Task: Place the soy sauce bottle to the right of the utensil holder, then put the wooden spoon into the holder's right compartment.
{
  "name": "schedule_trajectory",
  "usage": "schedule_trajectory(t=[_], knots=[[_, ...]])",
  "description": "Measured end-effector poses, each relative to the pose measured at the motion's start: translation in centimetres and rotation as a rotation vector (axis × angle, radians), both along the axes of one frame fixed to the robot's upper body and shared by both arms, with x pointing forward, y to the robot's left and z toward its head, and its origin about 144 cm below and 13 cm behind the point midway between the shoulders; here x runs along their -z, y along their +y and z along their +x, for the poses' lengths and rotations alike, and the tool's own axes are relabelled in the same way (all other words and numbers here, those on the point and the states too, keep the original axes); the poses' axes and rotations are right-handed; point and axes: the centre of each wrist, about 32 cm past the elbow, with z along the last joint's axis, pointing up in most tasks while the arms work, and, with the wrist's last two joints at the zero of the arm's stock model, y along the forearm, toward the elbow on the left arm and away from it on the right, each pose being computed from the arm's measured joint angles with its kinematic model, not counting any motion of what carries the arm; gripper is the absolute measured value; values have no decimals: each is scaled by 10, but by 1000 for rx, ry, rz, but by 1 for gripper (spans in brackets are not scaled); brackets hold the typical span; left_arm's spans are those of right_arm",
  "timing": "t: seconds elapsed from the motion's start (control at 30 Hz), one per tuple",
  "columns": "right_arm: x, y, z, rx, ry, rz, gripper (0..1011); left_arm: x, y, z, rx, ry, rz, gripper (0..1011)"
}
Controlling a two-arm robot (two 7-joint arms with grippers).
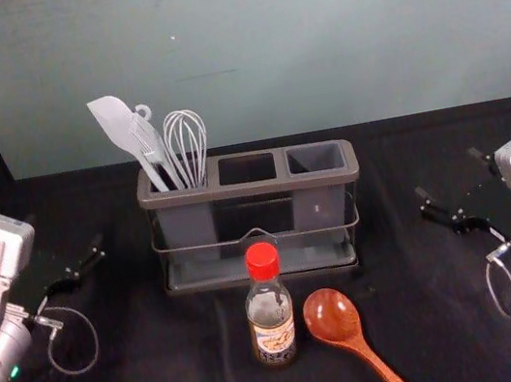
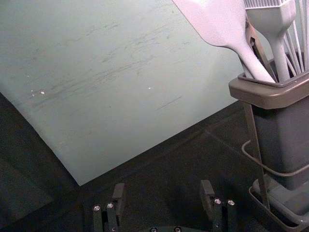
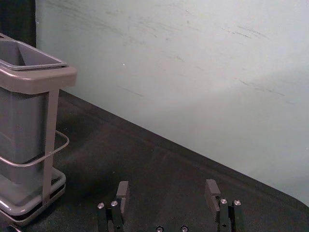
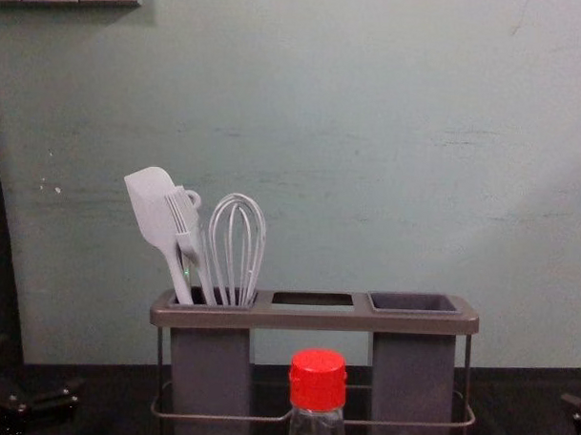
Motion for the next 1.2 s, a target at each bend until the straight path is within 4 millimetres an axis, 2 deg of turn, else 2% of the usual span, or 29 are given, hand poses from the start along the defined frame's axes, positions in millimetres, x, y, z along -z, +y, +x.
schedule_trajectory(t=[1.2], knots=[[0,0,0,0,0,0,1003,0,0,0,0,0,0,1011]])
